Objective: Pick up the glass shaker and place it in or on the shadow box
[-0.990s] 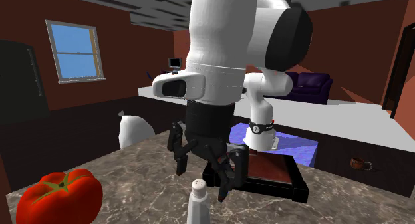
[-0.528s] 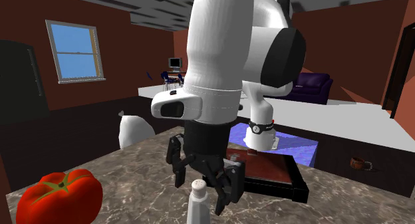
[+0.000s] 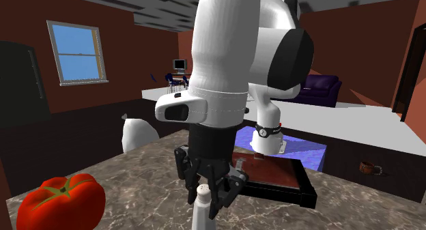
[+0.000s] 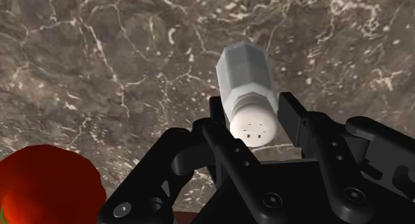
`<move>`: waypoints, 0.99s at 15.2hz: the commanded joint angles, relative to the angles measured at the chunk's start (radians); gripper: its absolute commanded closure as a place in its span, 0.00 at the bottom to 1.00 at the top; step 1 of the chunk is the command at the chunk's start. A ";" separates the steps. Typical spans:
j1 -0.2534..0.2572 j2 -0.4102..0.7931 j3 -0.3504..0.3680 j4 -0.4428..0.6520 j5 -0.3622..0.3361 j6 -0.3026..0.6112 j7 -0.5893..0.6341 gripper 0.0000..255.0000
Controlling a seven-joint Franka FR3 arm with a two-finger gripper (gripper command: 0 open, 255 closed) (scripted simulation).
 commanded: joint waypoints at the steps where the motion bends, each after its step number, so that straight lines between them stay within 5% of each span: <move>1: 0.000 0.000 0.000 0.000 0.000 0.000 0.000 1.00; 15: -0.002 -0.041 0.006 0.050 0.017 -0.089 -0.019 1.00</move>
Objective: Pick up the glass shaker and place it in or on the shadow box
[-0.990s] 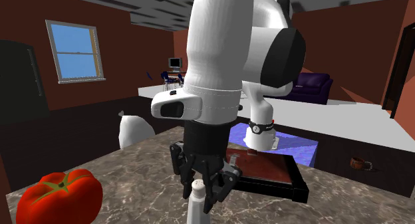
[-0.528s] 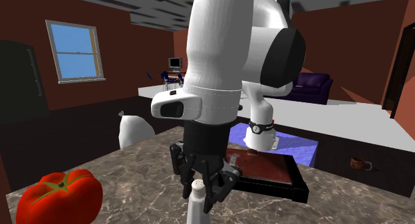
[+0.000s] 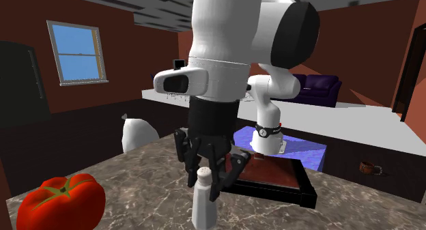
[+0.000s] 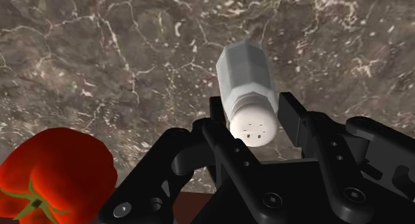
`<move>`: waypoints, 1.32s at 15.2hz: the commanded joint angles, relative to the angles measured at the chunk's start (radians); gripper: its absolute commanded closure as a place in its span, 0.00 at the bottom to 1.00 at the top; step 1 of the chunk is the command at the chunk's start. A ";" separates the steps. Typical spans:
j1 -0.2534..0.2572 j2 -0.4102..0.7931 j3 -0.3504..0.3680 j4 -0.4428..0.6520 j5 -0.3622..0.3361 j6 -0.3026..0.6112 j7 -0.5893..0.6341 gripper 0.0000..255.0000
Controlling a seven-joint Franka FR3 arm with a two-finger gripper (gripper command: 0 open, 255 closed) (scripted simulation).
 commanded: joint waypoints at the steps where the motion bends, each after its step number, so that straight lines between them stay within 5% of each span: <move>1: -0.002 -0.008 0.001 0.015 0.004 -0.022 -0.007 1.00; 16: 0.000 -0.049 0.007 0.147 0.024 -0.192 -0.036 1.00; 20: -0.008 -0.219 0.019 -0.067 0.054 -0.146 -0.026 1.00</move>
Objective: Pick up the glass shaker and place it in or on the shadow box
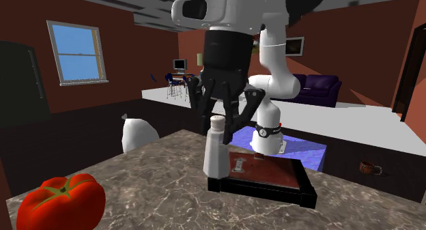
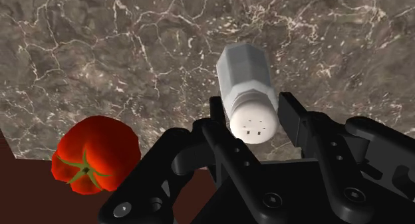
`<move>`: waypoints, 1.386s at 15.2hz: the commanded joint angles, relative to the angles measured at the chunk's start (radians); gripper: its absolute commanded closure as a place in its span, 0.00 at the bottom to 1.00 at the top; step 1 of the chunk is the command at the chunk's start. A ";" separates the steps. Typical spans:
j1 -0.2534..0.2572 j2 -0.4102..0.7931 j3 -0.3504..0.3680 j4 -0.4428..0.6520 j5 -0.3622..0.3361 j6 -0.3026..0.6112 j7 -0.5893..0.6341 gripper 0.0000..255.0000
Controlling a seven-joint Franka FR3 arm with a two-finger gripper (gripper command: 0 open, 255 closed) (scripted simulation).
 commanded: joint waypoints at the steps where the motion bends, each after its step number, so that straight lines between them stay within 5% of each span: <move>1: -0.003 -0.091 0.005 -0.111 0.018 0.023 0.003 1.00; 14: 0.048 -0.607 0.022 -0.596 0.140 0.001 0.011 1.00; 21: 0.049 -0.588 0.028 -0.674 0.136 0.098 0.024 1.00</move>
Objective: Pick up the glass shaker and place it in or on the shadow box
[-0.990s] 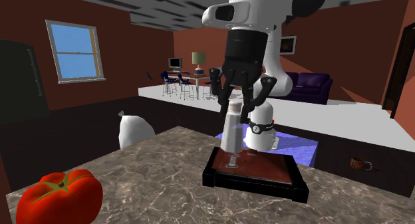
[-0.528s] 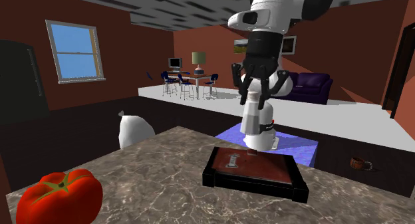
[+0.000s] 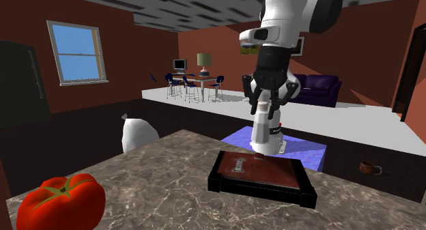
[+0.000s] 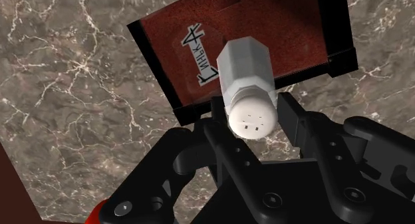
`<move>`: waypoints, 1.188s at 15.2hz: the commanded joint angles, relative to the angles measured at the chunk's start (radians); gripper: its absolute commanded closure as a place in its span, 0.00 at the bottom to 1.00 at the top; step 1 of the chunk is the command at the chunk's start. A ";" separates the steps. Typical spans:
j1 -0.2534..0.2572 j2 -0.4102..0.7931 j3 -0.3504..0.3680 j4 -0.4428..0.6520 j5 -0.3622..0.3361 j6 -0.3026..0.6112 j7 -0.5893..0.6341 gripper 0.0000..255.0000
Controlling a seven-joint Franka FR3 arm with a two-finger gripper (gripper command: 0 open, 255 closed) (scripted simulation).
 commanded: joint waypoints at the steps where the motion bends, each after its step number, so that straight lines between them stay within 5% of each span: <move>1: 0.001 0.010 0.004 -0.019 -0.001 0.029 0.007 1.00; 12: -0.004 0.069 0.018 -0.122 -0.015 0.189 0.033 1.00; 18: -0.004 0.069 0.018 -0.122 -0.015 0.189 0.033 1.00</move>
